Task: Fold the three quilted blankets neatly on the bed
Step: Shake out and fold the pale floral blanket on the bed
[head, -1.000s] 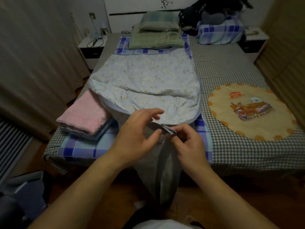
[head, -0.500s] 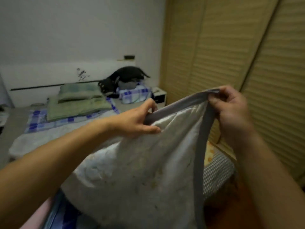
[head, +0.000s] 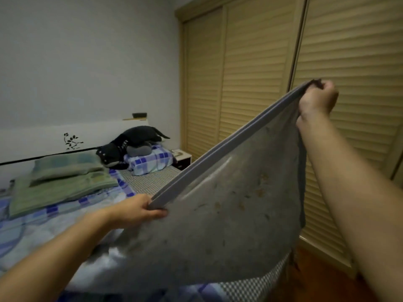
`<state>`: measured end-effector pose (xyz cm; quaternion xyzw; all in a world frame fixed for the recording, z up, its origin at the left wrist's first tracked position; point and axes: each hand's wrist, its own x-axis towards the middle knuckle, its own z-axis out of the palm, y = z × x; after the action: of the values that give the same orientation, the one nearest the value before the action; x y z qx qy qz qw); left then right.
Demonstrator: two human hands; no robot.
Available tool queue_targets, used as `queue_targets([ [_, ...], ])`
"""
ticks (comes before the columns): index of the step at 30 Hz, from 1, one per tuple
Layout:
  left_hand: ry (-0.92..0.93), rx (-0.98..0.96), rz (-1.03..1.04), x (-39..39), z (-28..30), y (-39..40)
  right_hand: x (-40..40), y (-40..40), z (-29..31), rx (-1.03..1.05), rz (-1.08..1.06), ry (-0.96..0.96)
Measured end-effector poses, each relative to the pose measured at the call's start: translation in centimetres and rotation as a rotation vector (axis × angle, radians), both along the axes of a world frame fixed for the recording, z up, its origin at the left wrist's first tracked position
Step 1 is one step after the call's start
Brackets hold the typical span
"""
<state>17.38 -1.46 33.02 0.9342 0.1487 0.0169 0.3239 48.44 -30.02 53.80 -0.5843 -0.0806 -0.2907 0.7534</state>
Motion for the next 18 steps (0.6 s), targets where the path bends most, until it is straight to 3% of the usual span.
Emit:
queue_targets([
  [4, 0.172, 0.12, 0.026, -1.0, -2.4, 0.7, 4.8, 2.3, -5.4, -0.179, 0.007, 0.101],
  [7, 0.238, 0.11, 0.013, -1.6, -4.9, -0.3, 7.9, 4.0, -8.6, -0.196, 0.026, 0.19],
  [13, 0.381, 0.073, 0.012, 0.8, -16.7, -5.6, 13.5, 7.1, -12.0, -0.194, 0.061, 0.262],
  [15, 0.368, 0.033, 0.113, 0.8, -20.6, -6.2, 15.4, 7.7, -12.7, -0.233, 0.083, 0.275],
  [18, 0.22, -0.041, 0.421, 0.9, -23.7, -6.4, 18.9, 8.3, -13.5, -0.279, 0.116, 0.268],
])
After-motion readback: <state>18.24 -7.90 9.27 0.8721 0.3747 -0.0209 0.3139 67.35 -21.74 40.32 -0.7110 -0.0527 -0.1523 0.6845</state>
